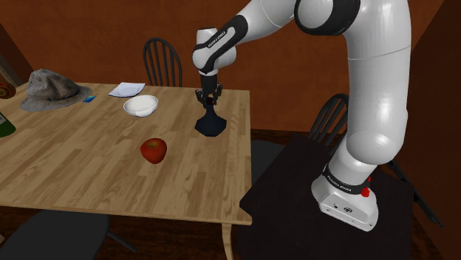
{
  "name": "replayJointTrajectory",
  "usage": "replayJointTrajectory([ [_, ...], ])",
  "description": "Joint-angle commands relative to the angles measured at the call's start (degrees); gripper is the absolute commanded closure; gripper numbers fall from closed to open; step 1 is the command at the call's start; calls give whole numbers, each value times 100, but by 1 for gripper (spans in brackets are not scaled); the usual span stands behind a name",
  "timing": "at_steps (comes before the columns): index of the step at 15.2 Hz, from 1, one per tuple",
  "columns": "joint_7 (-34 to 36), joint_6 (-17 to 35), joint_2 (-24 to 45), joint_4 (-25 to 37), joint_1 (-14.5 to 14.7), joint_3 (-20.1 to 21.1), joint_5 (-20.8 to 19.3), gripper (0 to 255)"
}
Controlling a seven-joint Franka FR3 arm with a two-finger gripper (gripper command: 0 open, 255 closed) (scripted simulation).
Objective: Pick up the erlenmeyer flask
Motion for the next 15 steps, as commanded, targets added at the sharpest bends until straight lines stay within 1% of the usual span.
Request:
replayJointTrajectory([
  [1,0,2,2,0,-1,-1,0,255],
  [8,-1,3,1,-2,-1,-1,0,255],
  [15,24,-428,-290,139,1,-8,-18,255],
])
